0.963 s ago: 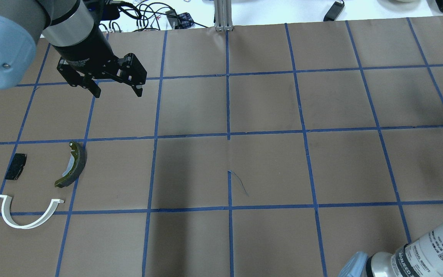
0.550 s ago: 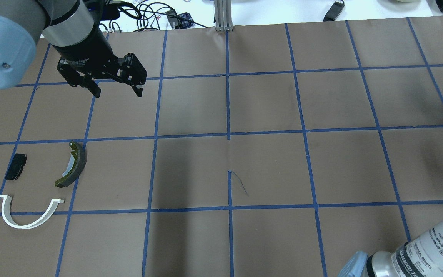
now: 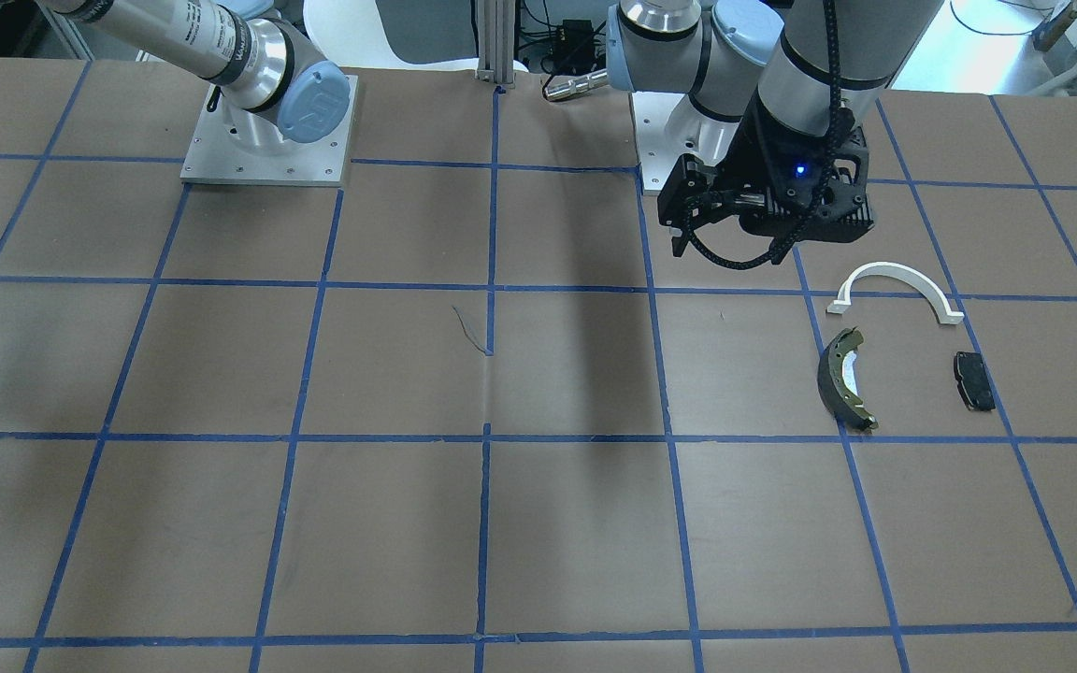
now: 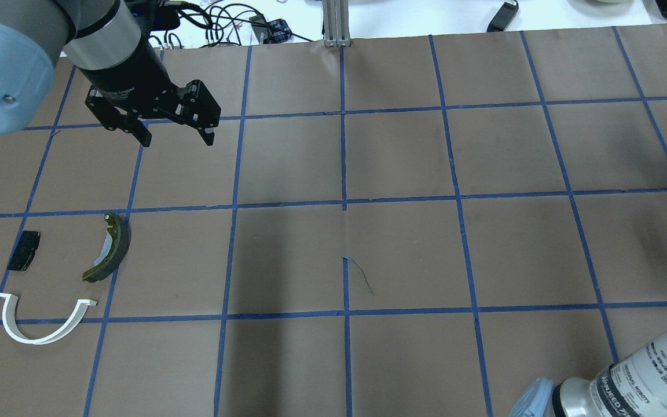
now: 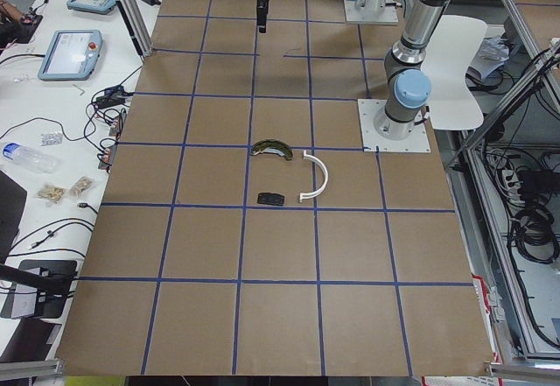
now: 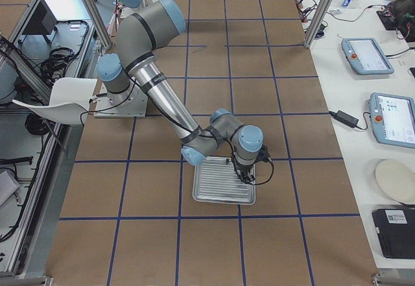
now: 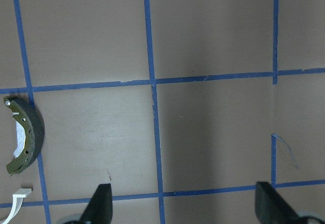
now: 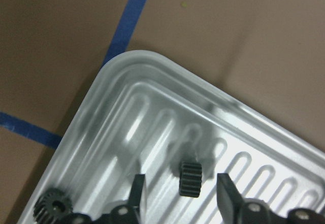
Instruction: Place bearing gear from tray to pile
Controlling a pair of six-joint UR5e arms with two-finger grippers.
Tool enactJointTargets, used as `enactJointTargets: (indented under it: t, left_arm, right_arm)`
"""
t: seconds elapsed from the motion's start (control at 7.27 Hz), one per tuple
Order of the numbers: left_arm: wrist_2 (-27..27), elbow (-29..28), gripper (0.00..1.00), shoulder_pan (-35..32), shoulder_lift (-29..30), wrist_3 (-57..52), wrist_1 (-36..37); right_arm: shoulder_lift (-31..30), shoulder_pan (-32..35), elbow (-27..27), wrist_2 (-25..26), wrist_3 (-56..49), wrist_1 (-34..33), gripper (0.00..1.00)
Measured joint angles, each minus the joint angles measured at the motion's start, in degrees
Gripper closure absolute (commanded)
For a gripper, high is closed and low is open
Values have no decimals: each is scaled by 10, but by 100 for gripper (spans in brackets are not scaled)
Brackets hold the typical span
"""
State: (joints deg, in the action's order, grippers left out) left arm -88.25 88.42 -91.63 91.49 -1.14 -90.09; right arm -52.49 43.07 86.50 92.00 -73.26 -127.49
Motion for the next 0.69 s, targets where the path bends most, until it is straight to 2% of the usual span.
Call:
enactJointTargets:
  t: [0.41,0.55,0.69]
  left_arm:
    - [0,0,0,0,0,0,0]
    - [0,0,0,0,0,0,0]
    - [0,0,0,0,0,0,0]
  right_arm:
    - [-9,2,-1,0,3,15,100]
    - [-30,11,-3,0,20,44,100]
    - [-66,34,0,-1,59,103,100]
